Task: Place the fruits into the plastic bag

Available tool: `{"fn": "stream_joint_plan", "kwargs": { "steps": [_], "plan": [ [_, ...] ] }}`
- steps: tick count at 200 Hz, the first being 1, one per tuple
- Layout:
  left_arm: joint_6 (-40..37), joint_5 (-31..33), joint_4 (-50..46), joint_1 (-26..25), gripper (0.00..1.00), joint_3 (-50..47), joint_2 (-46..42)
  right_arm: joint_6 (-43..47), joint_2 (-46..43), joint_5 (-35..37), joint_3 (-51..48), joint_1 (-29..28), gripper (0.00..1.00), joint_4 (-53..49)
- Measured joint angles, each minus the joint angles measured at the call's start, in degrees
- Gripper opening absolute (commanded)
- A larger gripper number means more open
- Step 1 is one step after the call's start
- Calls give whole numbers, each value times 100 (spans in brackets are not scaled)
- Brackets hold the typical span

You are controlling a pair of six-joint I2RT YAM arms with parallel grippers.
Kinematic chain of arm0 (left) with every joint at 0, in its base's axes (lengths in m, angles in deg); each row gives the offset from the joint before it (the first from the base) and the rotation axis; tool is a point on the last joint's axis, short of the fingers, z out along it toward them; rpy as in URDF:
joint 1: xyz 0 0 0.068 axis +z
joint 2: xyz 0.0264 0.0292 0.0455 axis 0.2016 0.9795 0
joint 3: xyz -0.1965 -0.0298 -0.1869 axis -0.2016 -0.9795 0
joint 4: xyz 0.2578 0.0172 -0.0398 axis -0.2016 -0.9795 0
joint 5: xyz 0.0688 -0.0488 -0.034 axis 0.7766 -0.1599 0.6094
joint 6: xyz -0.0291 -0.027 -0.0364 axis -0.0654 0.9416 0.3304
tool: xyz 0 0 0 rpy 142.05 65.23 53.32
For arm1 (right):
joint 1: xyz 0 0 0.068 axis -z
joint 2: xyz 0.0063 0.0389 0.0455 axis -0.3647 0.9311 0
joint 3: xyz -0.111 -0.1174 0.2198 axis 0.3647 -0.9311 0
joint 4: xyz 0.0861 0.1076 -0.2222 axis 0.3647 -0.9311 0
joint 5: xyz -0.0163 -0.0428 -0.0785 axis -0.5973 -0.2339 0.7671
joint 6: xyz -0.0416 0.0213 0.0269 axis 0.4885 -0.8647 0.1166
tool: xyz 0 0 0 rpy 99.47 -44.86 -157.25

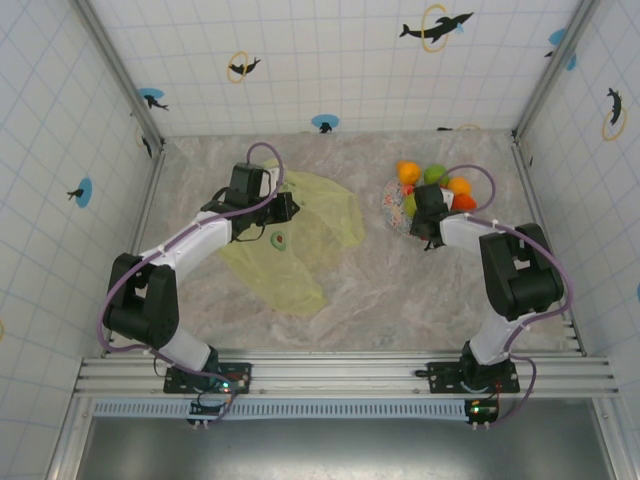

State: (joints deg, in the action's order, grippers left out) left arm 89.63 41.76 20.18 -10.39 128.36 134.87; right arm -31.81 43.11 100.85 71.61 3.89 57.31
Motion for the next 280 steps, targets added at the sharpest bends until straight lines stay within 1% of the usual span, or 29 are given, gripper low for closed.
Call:
{"fn": "stream_joint_plan", "kwargs": {
  "steps": [16, 35, 59, 83, 110, 130, 143, 158, 172, 226, 249, 280],
  "plan": [
    [-2, 0, 0, 0, 0, 2, 0, 63, -50, 0, -2, 0, 55, -2],
    [0, 0, 0, 0, 0, 0, 0, 138, -284, -7, -59, 2, 55, 0],
    [13, -57, 2, 0, 0, 2, 0, 361, -938, -103, -334, -2, 54, 4],
    [162, -216, 70, 0, 0, 0, 0, 730, -1792, -529, -874, -129, 50, 160],
    [511, -404, 297, 0, 0, -11, -2, 1211, -2798, -1338, -1572, -656, 51, 382],
    [831, -540, 490, 0, 0, -42, -2, 1617, -3359, -1923, -1921, -1307, 52, 682],
    [1019, -629, 562, 0, 0, -42, -2, 1880, -3519, -2214, -2009, -1790, 52, 885],
    [1187, -739, 634, 0, 0, -42, -2, 2181, -3471, -2496, -2011, -2291, 51, 1193],
    [1263, -804, 660, 0, 0, -42, -2, 2424, -3246, -2651, -2006, -2549, 51, 1469],
    [1403, -905, 651, 0, 0, -42, -2, 3296, -1821, -2822, -1869, -2907, 48, 1965],
    [1471, -920, 651, -4, 0, -42, -2, 3552, -1353, -2677, -1690, -3141, 48, 2107],
    [1515, -944, 627, -17, 0, -42, -2, 3637, -962, -2411, -1646, -3318, 48, 2699]
  ]
}}
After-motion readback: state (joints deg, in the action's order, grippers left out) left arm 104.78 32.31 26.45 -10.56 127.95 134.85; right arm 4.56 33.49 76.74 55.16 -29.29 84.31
